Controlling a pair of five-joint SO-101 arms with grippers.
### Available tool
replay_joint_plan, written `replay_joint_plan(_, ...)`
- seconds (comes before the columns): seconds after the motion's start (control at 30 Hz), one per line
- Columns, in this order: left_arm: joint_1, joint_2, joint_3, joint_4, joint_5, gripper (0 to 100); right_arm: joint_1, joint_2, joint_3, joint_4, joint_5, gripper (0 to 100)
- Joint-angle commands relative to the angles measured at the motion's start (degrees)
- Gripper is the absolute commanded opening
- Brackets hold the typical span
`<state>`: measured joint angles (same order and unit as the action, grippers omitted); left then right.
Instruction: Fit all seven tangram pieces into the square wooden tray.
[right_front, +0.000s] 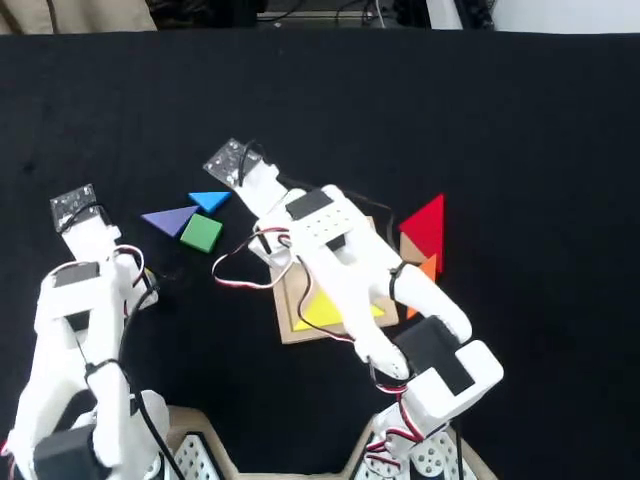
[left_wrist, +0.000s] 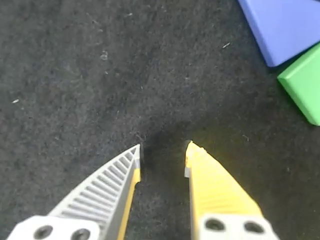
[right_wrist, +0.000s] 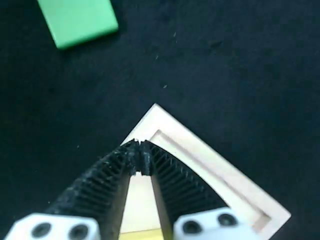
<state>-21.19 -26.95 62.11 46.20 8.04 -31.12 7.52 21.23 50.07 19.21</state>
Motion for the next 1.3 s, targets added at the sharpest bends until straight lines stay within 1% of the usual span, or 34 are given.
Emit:
replay_joint_plan(0.0,-0.6,-3.2,0.1,-1.0,-0.4,15,-0.6,-0.4,-3.8,1.8,-0.8,1.1)
replay_joint_plan(0.1,-0.6,-3.2,0.1,-1.0,-0.4,15,0.8,-0.1,-4.4,4.7,-0.8,1.1)
replay_joint_plan(0.23,-0.1,-3.2,0.2,-1.0,-0.3,15,3.6,1.9,-4.7,4.8,-0.5,1.1)
replay_joint_plan(0.33,-0.1,-3.2,0.2,-1.0,-0.1,15,4.0,5.6,-6.3,5.0,-0.4,1.1)
replay_joint_plan(0.4,-0.1,-3.2,0.6,-1.1,-0.1,15,4.0,8.9,-8.5,5.2,-0.4,1.1)
replay_joint_plan(0.5,0.0,-3.6,2.2,-3.8,0.0,15,3.8,13.6,-13.1,5.3,-0.4,1.1)
replay_joint_plan(0.7,0.0,-3.7,2.5,-4.0,0.0,15,4.0,19.5,-22.1,5.3,-0.8,1.1)
replay_joint_plan(0.8,0.0,-3.7,2.5,-4.1,0.0,15,4.0,21.9,-25.6,6.9,-1.0,1.1)
replay_joint_plan(0.93,1.2,-3.7,2.5,-4.2,-0.2,15,4.2,24.2,-30.0,8.4,-6.8,1.1)
replay_joint_plan(1.1,1.9,-3.7,2.6,-4.2,-0.3,15,6.5,24.4,-33.2,8.1,-13.5,1.1)
replay_joint_plan(1.27,2.1,-3.7,2.6,-4.4,-0.4,15,9.0,24.3,-33.8,8.5,-14.5,1.1)
